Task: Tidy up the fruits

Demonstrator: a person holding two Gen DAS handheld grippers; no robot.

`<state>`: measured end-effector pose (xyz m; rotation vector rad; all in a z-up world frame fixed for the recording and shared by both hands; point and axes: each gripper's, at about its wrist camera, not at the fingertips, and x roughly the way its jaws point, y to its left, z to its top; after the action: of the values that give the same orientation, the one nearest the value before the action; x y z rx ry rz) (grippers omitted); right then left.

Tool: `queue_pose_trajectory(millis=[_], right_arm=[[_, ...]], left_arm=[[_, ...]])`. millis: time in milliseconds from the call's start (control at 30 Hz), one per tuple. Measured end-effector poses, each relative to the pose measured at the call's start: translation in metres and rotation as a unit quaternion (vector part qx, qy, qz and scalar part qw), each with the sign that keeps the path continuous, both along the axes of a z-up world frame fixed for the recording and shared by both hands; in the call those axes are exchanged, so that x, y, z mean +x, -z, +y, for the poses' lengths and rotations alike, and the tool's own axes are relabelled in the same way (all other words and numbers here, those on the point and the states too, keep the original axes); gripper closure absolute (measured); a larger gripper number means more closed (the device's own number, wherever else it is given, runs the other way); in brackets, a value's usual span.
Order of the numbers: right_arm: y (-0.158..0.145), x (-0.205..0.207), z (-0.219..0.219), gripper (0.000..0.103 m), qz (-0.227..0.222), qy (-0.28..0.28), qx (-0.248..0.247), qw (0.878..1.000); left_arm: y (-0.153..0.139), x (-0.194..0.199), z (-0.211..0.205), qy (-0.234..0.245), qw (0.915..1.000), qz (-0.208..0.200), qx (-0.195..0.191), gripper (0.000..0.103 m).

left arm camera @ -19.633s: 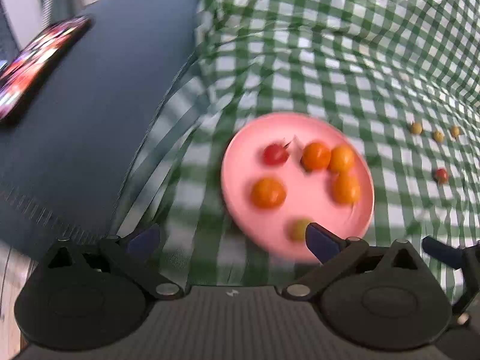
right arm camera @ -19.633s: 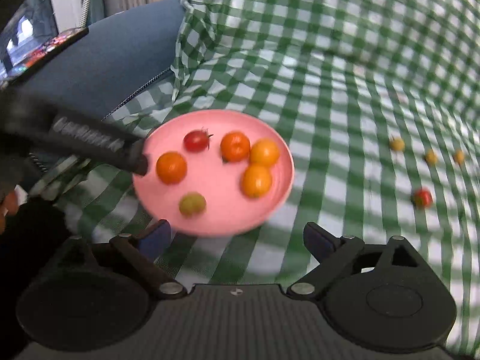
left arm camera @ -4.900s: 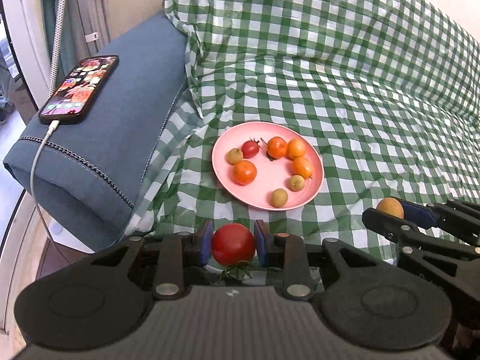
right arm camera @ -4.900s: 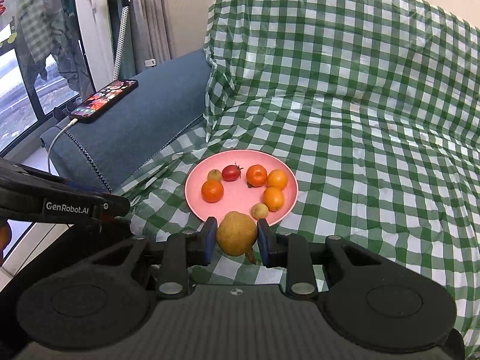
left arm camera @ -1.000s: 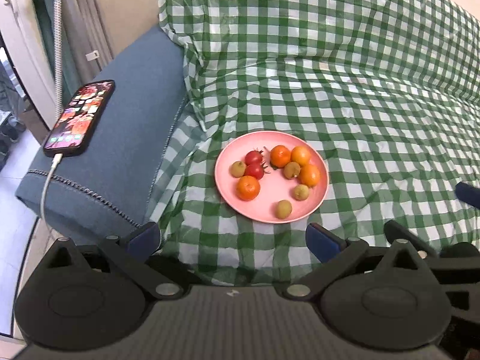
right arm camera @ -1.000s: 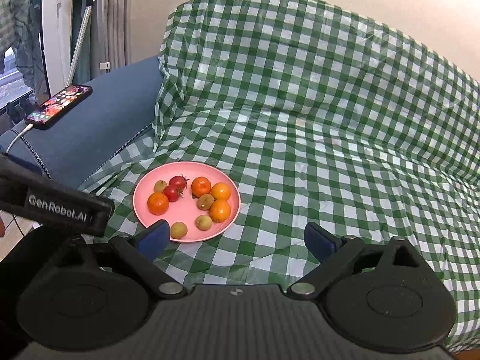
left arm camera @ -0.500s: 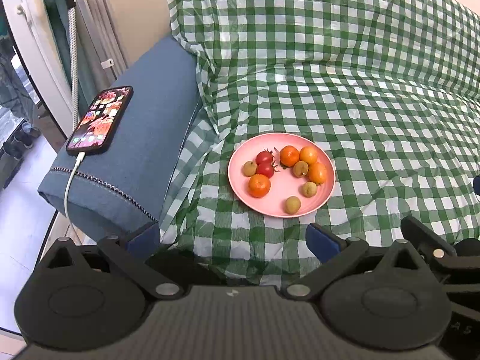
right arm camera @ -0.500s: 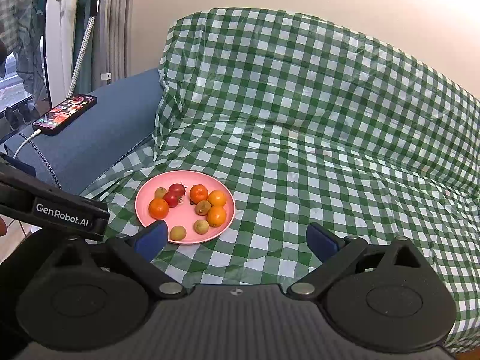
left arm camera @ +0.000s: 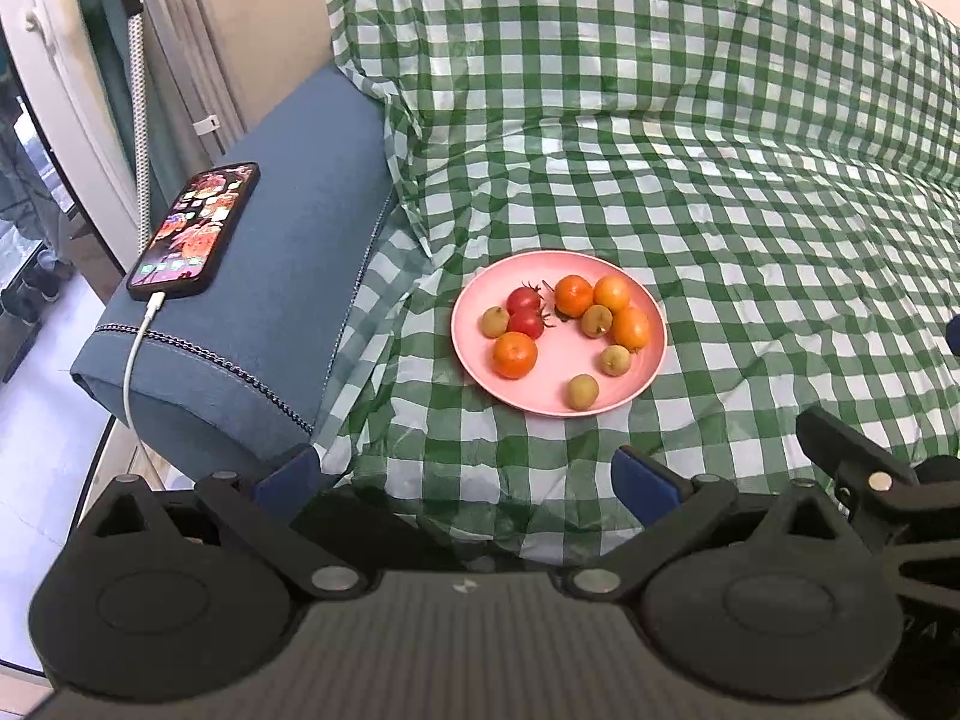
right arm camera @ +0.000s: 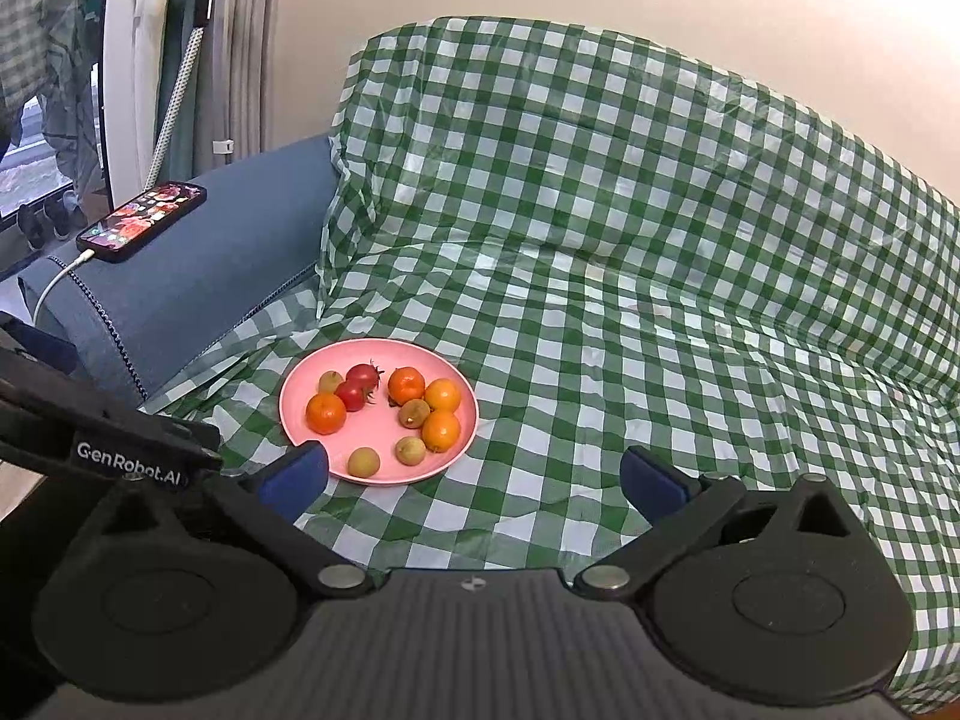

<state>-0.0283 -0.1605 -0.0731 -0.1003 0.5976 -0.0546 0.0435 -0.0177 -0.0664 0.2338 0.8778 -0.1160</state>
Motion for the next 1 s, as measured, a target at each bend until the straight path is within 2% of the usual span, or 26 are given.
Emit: queue_pose_trajectory(millis=[1000], right_arm=[[0.0056,0.0068,-0.0008,0.001,0.004,0.004,0.001,1.0]], left_arm=[[0.0046,0.0025,-0.0011,-0.007,0.9999,0.008,0.0,0.0]])
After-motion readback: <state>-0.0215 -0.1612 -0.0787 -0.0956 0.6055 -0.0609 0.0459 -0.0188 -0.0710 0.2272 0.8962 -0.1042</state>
